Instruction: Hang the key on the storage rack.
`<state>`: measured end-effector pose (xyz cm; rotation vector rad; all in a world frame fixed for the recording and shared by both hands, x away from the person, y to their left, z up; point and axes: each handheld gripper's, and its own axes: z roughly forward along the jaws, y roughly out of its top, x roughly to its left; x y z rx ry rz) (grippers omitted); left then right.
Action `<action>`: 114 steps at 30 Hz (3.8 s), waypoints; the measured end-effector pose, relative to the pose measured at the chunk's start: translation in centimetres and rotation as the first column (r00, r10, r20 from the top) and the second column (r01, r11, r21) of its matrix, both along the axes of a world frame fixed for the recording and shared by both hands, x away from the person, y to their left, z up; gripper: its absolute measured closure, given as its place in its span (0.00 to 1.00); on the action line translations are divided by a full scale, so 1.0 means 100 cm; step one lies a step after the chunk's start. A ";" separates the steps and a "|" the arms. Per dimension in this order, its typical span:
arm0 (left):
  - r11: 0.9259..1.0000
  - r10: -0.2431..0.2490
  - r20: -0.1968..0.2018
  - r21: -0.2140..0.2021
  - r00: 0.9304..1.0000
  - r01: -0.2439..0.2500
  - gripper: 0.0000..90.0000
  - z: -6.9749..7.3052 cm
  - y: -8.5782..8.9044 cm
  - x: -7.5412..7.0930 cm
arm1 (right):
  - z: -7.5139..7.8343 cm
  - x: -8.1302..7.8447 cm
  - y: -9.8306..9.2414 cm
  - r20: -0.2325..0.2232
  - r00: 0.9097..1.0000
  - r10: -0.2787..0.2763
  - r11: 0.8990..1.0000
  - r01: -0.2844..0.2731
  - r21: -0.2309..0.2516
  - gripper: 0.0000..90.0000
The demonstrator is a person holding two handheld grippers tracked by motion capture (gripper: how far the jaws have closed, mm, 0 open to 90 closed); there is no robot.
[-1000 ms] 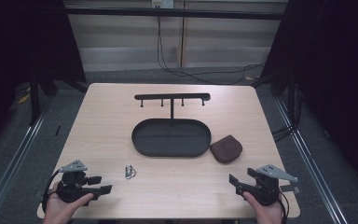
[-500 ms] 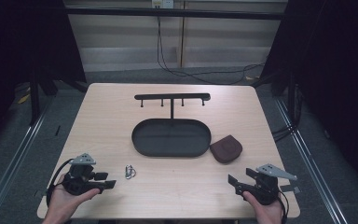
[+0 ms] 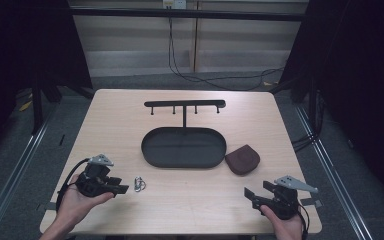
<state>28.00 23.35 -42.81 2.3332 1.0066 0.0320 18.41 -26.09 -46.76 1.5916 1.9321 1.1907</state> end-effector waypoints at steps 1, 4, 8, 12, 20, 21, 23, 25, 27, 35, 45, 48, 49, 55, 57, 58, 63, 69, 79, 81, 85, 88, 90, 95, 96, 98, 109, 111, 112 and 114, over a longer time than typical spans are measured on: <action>1.000 0.000 0.000 0.000 1.000 0.000 0.63 0.000 0.000 0.000 | 0.000 0.000 0.000 -0.001 1.000 0.006 1.000 -0.006 -0.003 0.24; 1.000 -0.019 -0.001 0.024 1.000 0.019 0.64 0.006 -0.005 0.005 | 0.001 -0.001 0.002 0.008 1.000 0.011 1.000 -0.011 -0.017 0.24; 0.998 -0.036 0.004 0.045 0.999 0.036 0.66 0.008 -0.008 0.009 | 0.000 0.000 0.003 0.002 1.000 0.022 1.000 -0.022 -0.020 0.24; 0.996 -0.064 -0.024 0.065 0.998 0.066 0.70 0.008 -0.011 0.014 | 0.000 0.000 0.003 -0.001 1.000 0.024 0.999 -0.024 -0.021 0.24; 0.987 -0.088 -0.069 0.126 0.994 0.096 0.71 0.009 -0.017 0.023 | 0.000 0.000 0.004 -0.003 1.000 0.031 0.999 -0.031 -0.020 0.24; 0.988 -0.086 -0.074 0.121 0.994 0.094 0.71 0.010 -0.018 0.024 | 0.000 0.000 0.004 -0.005 1.000 0.031 0.999 -0.031 -0.021 0.24; 0.987 -0.087 -0.075 0.127 0.993 0.096 0.72 0.011 -0.019 0.028 | -0.001 0.000 0.005 -0.009 0.999 0.031 0.999 -0.031 -0.026 0.25; 0.987 -0.087 -0.080 0.127 0.993 0.097 0.74 0.012 -0.021 0.031 | -0.001 0.001 0.005 -0.009 1.000 0.024 0.999 -0.024 -0.028 0.26; 0.984 -0.103 -0.094 0.139 0.990 0.115 0.78 0.013 -0.024 0.033 | -0.001 0.001 0.004 -0.009 1.000 0.025 0.999 -0.026 -0.025 0.26; 0.968 -0.131 -0.121 0.200 0.984 0.154 0.75 0.011 -0.038 0.040 | 0.000 0.000 0.006 -0.006 1.000 0.028 0.999 -0.028 -0.041 0.26; 0.953 -0.158 -0.133 0.241 0.978 0.186 0.72 0.011 -0.050 0.049 | -0.001 0.001 0.006 -0.013 0.999 0.030 0.999 -0.031 -0.038 0.26; 0.946 -0.184 -0.139 0.243 0.973 0.214 0.74 0.007 -0.055 0.050 | -0.001 0.001 0.006 -0.015 0.999 0.030 0.999 -0.031 -0.039 0.26; 0.944 -0.191 -0.151 0.244 0.970 0.224 0.75 0.005 -0.057 0.051 | -0.001 0.001 0.006 -0.015 0.999 0.030 0.999 -0.031 -0.038 0.26; 0.938 -0.201 -0.201 0.243 0.959 0.248 0.79 -0.001 -0.057 0.060 | 0.000 0.000 0.006 -0.005 1.000 0.025 0.999 -0.026 -0.040 0.26; 0.943 -0.192 -0.200 0.232 0.961 0.237 0.81 -0.001 -0.056 0.061 | 0.000 0.000 0.006 -0.009 1.000 0.029 0.999 -0.030 -0.042 0.26; 0.941 -0.196 -0.208 0.234 0.958 0.243 0.81 -0.001 -0.055 0.062 | 0.000 0.000 0.007 -0.009 0.999 0.031 0.999 -0.031 -0.042 0.26; 0.941 -0.191 -0.229 0.233 0.955 0.244 0.81 -0.007 -0.055 0.068 | 0.000 0.000 0.007 -0.013 0.999 0.035 0.999 -0.035 -0.040 0.26; 0.935 -0.198 -0.248 0.241 0.948 0.258 0.78 -0.015 -0.059 0.073 | -0.001 0.001 0.006 -0.014 0.999 0.036 0.999 -0.036 -0.032 0.25; 0.929 -0.218 -0.271 0.238 0.938 0.284 0.81 -0.025 -0.065 0.075 | -0.001 0.001 0.006 -0.018 0.999 0.042 0.999 -0.042 -0.030 0.25; 0.925 -0.224 -0.274 0.244 0.935 0.292 0.81 -0.027 -0.067 0.074 | -0.001 0.001 0.006 -0.018 0.999 0.041 0.999 -0.042 -0.030 0.25; 0.921 -0.230 -0.281 0.245 0.932 0.301 0.80 -0.032 -0.068 0.074 | -0.002 0.002 0.006 -0.031 0.998 0.046 0.999 -0.047 -0.024 0.23; 0.922 -0.227 -0.278 0.248 0.933 0.298 0.79 -0.032 -0.068 0.074 | -0.003 0.003 0.006 -0.040 0.998 0.049 0.999 -0.050 -0.018 0.23; 0.920 -0.224 -0.272 0.257 0.936 0.295 0.80 -0.031 -0.068 0.072 | -0.003 0.003 0.006 -0.039 0.998 0.051 0.998 -0.052 -0.020 0.23; 0.913 -0.228 -0.258 0.278 0.939 0.298 0.87 -0.031 -0.070 0.069 | -0.003 0.003 0.007 -0.041 0.998 0.052 0.998 -0.053 -0.021 0.23; 0.911 -0.236 -0.256 0.278 0.938 0.305 0.88 -0.031 -0.070 0.070 | -0.003 0.003 0.007 -0.042 0.998 0.053 0.998 -0.054 -0.020 0.23; 0.912 -0.239 -0.255 0.272 0.937 0.307 0.93 -0.032 -0.070 0.069 | -0.003 0.003 0.007 -0.042 0.998 0.052 0.998 -0.053 -0.022 0.23; 0.927 -0.221 -0.239 0.251 0.946 0.280 0.99 -0.016 -0.064 0.067 | -0.004 0.004 0.007 -0.047 0.998 0.047 0.999 -0.048 -0.020 0.22; 0.928 -0.230 -0.242 0.239 0.943 0.287 0.99 -0.012 -0.063 0.067 | -0.004 0.003 0.007 -0.047 0.998 0.048 0.999 -0.049 -0.022 0.22; 0.927 -0.236 -0.239 0.236 0.942 0.292 0.99 -0.011 -0.062 0.067 | -0.004 0.003 0.007 -0.046 0.998 0.047 0.999 -0.048 -0.022 0.22; 0.930 -0.238 -0.234 0.226 0.943 0.291 0.99 -0.007 -0.062 0.066 | -0.004 0.004 0.007 -0.048 0.998 0.046 0.999 -0.047 -0.020 0.22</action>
